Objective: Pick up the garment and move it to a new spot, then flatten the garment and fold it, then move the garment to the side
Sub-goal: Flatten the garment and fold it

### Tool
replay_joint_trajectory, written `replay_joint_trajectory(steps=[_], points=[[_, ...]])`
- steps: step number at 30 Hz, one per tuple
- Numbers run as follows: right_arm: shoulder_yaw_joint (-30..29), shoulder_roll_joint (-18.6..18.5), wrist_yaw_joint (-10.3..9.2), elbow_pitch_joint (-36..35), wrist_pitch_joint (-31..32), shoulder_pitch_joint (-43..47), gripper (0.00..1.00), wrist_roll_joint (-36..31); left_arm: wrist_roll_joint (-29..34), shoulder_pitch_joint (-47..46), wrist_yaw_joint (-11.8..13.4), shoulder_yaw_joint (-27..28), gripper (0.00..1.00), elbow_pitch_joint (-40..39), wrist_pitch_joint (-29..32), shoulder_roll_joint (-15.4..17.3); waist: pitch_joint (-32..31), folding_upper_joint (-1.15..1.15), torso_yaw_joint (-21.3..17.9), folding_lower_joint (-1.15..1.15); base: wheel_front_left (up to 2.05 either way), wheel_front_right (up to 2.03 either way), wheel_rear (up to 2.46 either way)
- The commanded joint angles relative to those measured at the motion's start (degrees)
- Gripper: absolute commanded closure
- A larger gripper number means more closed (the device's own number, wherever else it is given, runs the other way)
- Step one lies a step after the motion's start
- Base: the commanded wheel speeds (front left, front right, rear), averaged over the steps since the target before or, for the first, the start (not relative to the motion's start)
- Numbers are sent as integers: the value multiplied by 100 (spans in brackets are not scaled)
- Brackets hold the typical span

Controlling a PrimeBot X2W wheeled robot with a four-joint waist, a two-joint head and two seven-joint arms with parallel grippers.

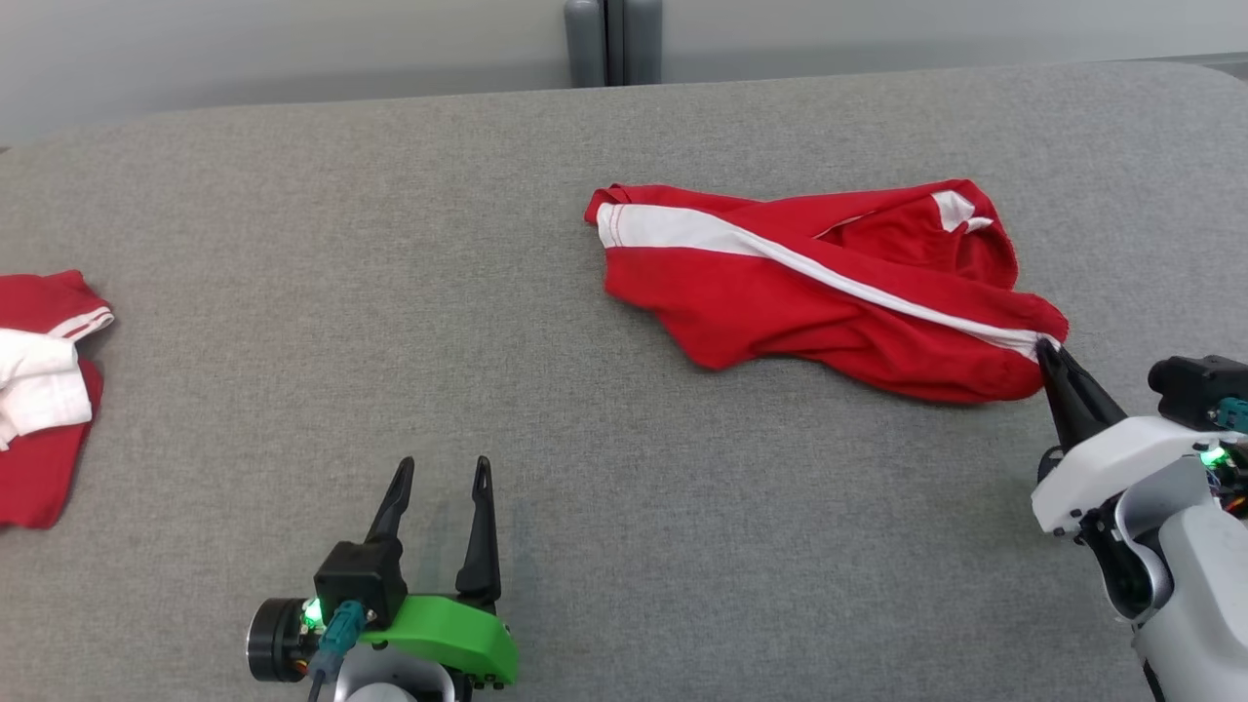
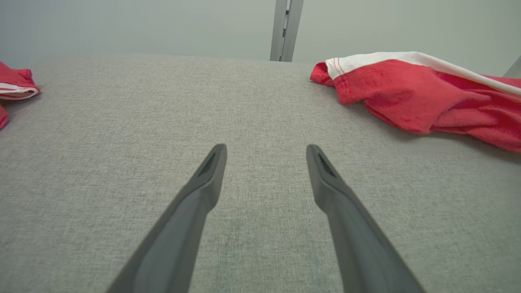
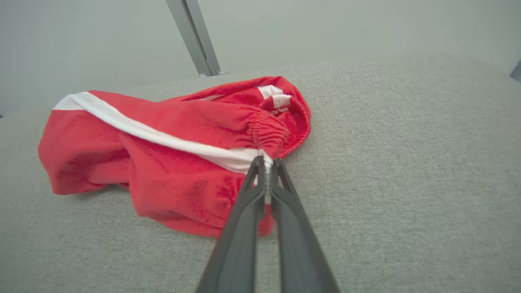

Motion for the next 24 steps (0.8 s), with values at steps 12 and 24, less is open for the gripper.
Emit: replay_joint_trajectory(steps=[12,24], points=[[-552,156,-6,541,-725,-107,0,-1031,36,-468,-146,4,0,-13,3,24,373,0,-410,0,0,0,0],[-676,806,-6,-205,-803,-321,0,-1550,-203,-2230,-562,-539,0,805,4,27,961,0,-906,0,0,0,0]])
